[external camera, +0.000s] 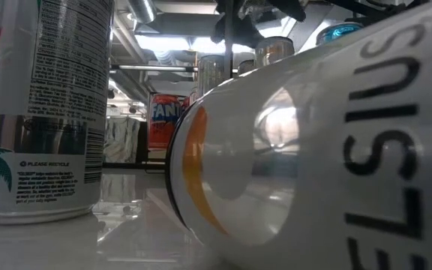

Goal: Place canned beverage on shelf
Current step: Adjust the yellow soda can on the shelf

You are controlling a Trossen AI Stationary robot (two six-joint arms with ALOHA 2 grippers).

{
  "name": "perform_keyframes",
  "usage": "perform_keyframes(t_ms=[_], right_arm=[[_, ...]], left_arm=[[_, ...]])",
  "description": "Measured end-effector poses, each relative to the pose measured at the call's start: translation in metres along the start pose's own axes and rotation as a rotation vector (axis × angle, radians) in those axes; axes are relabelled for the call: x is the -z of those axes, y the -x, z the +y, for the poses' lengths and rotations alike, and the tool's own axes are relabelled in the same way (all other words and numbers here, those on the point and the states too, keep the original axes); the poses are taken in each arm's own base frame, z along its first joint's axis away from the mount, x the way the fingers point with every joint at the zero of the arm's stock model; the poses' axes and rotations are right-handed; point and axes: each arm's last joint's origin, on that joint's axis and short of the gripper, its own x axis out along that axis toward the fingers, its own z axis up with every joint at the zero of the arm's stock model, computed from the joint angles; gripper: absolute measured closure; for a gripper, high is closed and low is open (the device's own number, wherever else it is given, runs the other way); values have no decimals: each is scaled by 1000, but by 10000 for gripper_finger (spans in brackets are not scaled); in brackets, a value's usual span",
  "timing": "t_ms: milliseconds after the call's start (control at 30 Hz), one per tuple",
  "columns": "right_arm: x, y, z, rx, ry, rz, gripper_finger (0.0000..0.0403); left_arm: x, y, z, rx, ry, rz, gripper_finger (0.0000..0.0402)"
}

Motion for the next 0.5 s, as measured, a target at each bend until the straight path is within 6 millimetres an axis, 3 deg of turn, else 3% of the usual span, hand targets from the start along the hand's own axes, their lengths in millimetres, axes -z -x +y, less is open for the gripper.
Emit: perform_keyframes(t_ms=[267,500], right_arm=[[1,0,-2,54,-10,0,4],[2,0,-3,73,-42,0,4]], left_arm=[[-16,21,5,4,2,-65,35],[-35,59,20,0,33,-104,35]])
